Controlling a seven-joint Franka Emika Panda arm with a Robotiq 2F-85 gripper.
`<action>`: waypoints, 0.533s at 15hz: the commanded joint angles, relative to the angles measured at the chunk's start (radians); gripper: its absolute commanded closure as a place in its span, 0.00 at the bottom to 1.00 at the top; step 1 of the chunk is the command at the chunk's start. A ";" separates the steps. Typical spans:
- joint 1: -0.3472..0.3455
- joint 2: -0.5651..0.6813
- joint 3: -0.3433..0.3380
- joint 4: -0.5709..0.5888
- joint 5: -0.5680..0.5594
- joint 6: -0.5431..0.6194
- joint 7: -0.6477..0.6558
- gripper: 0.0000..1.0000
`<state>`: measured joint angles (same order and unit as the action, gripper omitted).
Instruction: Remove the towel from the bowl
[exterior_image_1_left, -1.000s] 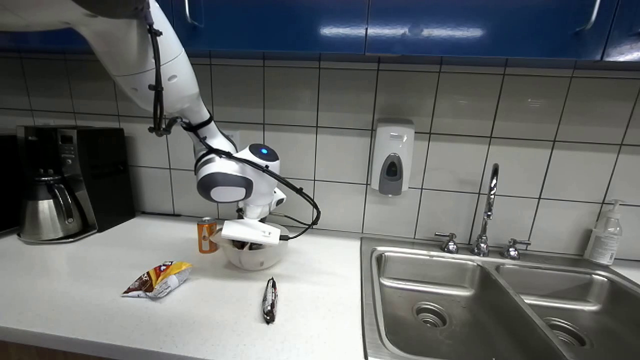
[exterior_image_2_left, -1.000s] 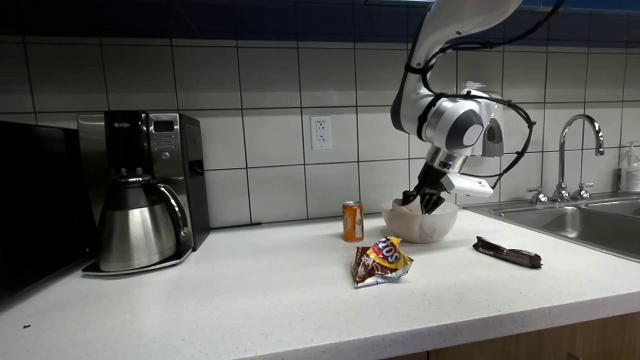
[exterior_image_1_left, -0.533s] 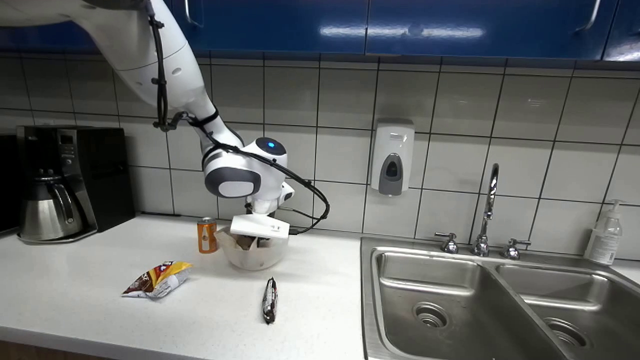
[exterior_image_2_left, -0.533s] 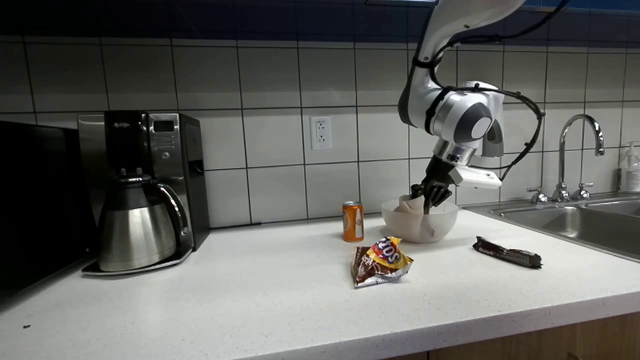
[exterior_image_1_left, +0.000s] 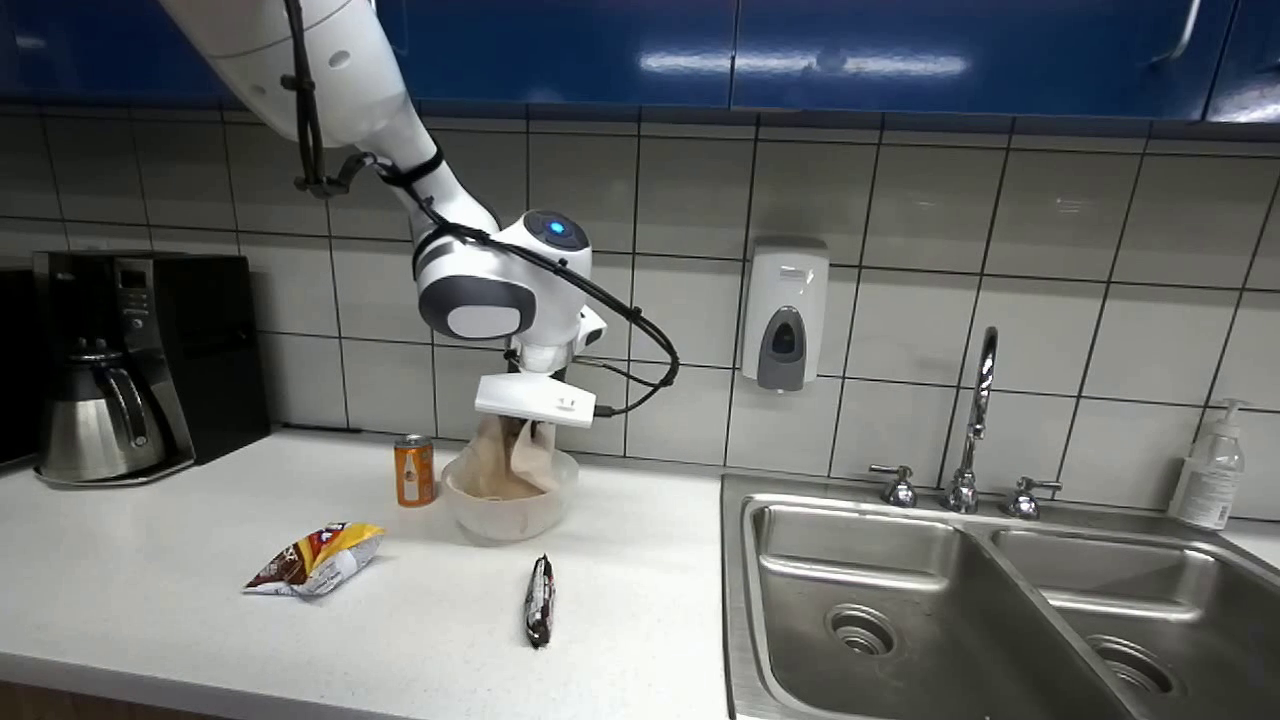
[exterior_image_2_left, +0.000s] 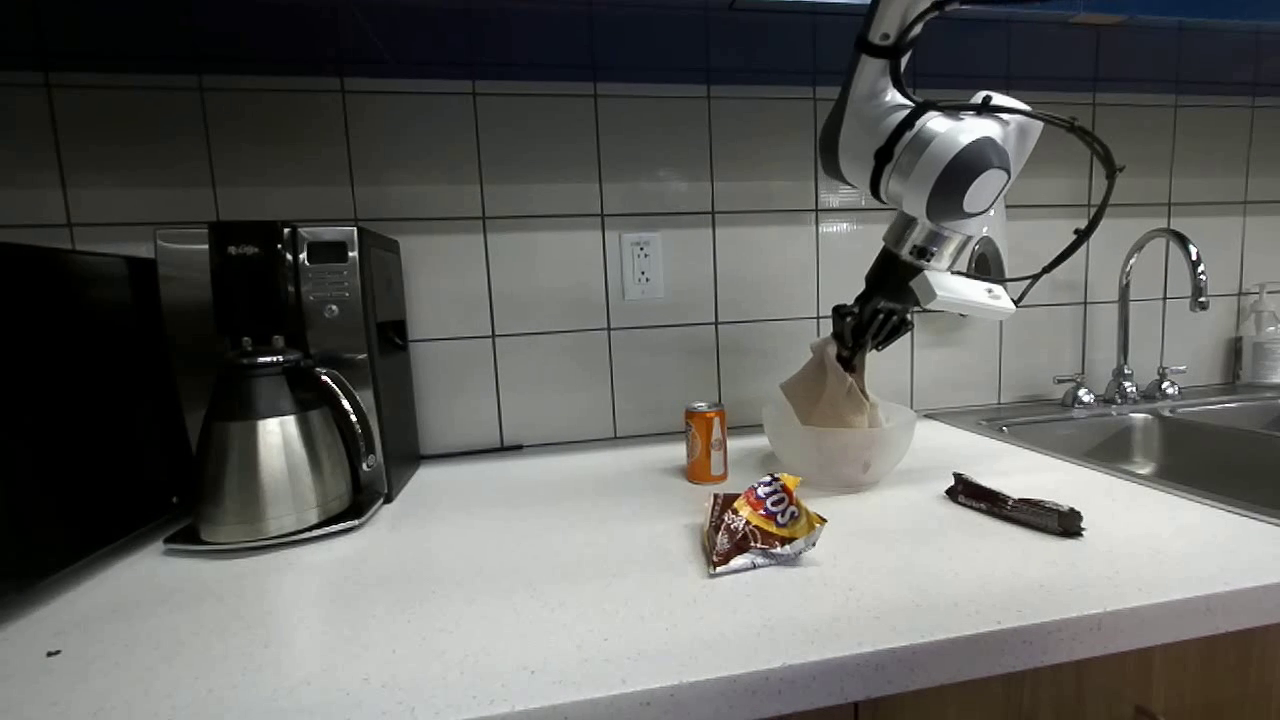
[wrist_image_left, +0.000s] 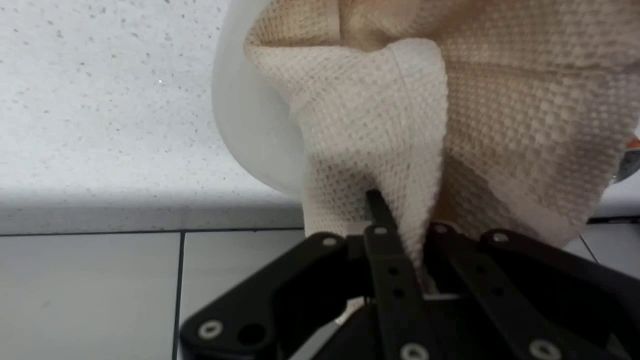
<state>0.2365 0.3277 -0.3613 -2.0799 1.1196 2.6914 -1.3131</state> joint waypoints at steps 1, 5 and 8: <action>0.008 -0.138 -0.006 -0.098 -0.009 -0.014 -0.026 0.98; 0.011 -0.261 -0.011 -0.201 -0.038 -0.009 -0.017 0.98; 0.006 -0.342 -0.015 -0.261 -0.073 0.006 0.004 0.98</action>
<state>0.2399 0.1049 -0.3658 -2.2526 1.0883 2.6919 -1.3142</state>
